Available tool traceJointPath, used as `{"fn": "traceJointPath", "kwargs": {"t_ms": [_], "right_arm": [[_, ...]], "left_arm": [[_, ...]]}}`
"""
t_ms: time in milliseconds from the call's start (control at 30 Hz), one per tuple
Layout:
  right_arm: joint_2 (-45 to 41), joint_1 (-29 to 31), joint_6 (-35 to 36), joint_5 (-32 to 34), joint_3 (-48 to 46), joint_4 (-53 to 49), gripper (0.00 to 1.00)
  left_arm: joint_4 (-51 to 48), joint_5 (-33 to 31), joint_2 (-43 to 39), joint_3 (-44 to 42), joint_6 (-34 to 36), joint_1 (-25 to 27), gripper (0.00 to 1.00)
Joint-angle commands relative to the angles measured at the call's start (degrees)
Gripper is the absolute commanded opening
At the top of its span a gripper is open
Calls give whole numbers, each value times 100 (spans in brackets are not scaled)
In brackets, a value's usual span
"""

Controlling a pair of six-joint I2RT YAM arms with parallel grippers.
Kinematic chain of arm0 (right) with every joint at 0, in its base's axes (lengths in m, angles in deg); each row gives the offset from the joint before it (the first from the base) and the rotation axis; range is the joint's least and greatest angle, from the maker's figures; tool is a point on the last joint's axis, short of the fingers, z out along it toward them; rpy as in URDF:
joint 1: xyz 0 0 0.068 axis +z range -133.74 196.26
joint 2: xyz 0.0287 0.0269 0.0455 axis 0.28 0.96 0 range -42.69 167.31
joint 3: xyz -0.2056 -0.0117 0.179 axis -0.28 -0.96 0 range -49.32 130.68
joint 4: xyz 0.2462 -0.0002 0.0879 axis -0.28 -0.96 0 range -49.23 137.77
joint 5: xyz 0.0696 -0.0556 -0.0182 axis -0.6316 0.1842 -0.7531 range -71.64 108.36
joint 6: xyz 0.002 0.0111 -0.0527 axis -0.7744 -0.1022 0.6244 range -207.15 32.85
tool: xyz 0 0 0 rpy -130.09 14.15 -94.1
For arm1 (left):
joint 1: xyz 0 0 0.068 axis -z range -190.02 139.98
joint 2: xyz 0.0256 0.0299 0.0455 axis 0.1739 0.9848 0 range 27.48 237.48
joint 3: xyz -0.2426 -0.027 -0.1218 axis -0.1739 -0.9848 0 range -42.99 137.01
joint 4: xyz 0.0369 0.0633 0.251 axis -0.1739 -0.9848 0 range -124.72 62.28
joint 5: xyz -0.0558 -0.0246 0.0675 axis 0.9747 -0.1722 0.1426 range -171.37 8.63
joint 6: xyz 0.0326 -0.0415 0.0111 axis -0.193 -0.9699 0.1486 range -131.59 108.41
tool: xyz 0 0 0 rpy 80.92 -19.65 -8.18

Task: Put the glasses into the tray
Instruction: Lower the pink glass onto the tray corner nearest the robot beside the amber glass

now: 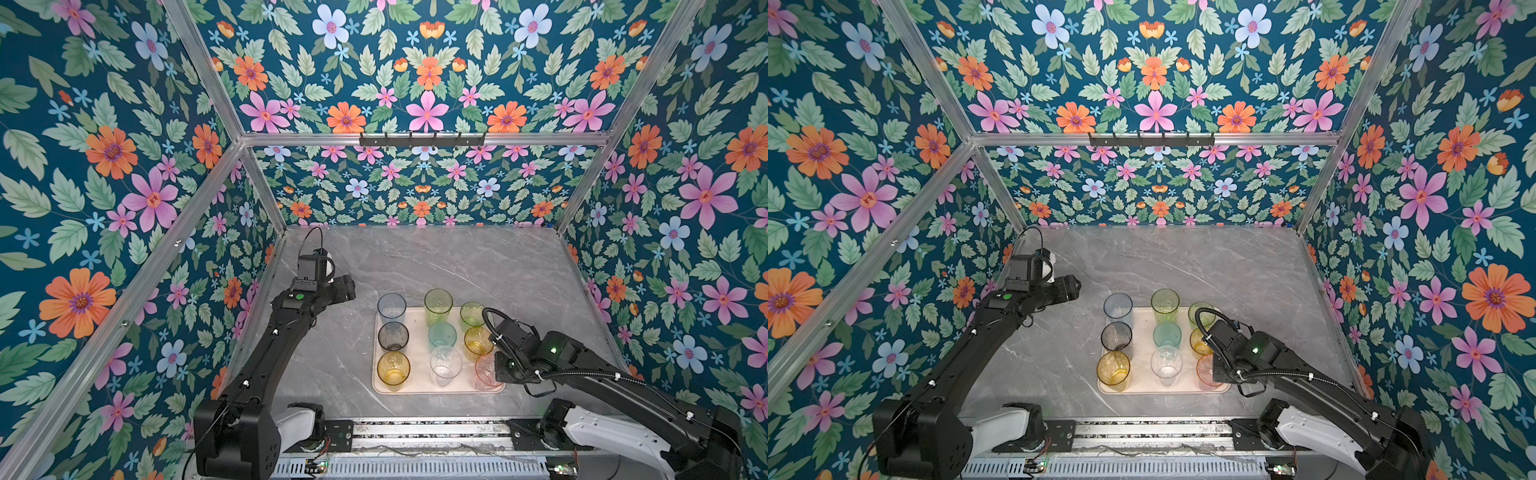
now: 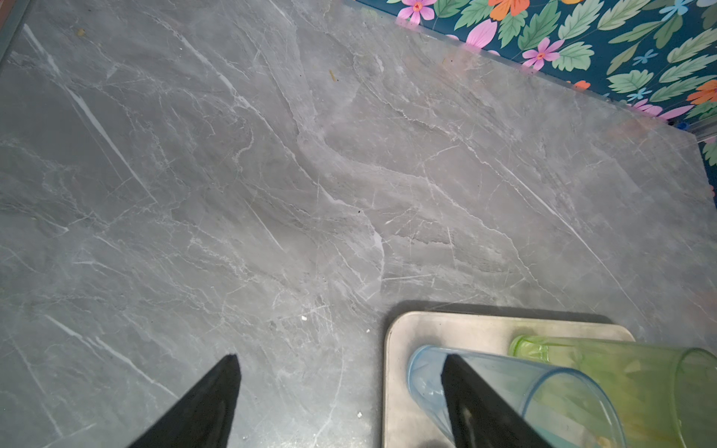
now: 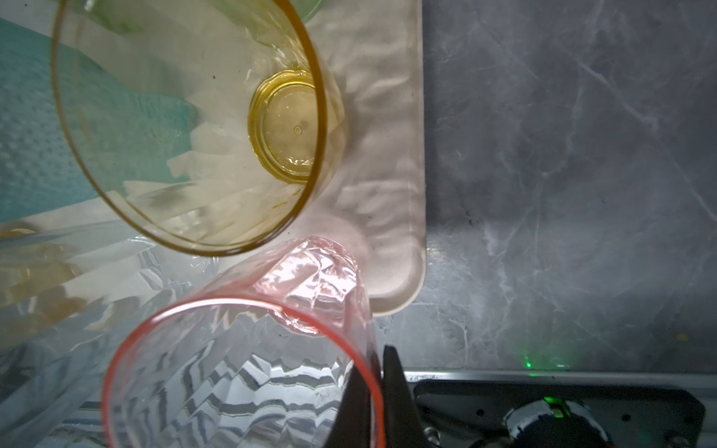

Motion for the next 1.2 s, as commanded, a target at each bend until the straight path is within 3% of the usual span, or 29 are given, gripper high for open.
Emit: {"fn": "traceJointPath", "kwargs": {"t_ms": [0,967,1167], "right_arm": [[25,6,15,122,-18,121,0],[281,5,-19,234,-233,434,0],[294,6,-25,179,-257,495,8]], "left_arm": [[37,-10,18,-16,4,-7,84],[29,12,37,-16,4,-7,85],[29,15,40,-16,9,-7,85]]}}
